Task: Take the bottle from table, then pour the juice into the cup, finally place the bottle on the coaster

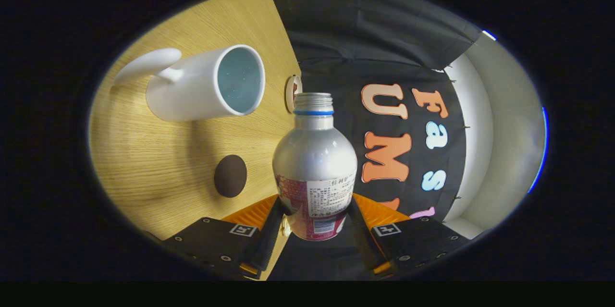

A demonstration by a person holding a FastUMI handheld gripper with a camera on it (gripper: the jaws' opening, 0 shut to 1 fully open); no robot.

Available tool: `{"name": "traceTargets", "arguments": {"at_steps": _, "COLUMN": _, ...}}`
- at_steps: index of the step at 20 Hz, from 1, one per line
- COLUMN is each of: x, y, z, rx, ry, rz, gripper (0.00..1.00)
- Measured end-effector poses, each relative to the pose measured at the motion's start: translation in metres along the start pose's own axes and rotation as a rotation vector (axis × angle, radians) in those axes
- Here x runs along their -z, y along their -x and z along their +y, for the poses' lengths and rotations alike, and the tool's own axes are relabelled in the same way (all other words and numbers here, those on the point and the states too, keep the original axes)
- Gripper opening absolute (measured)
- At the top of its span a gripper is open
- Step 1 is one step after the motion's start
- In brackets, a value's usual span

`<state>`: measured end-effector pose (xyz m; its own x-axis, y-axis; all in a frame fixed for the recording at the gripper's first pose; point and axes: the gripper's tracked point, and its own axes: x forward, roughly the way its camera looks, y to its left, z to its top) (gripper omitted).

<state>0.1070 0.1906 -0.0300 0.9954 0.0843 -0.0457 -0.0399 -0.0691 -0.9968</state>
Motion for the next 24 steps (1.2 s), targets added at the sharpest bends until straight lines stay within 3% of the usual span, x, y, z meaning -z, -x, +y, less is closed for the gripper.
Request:
{"name": "traceTargets", "arguments": {"at_steps": 13, "x": -0.007, "y": 0.004, "z": -0.015, "rx": 0.039, "ry": 0.209, "rz": -0.036, "gripper": 0.73}}
{"name": "traceTargets", "arguments": {"at_steps": 24, "x": -0.008, "y": 0.004, "z": -0.014, "rx": 0.025, "ry": 0.237, "rz": -0.034, "gripper": 0.73}}
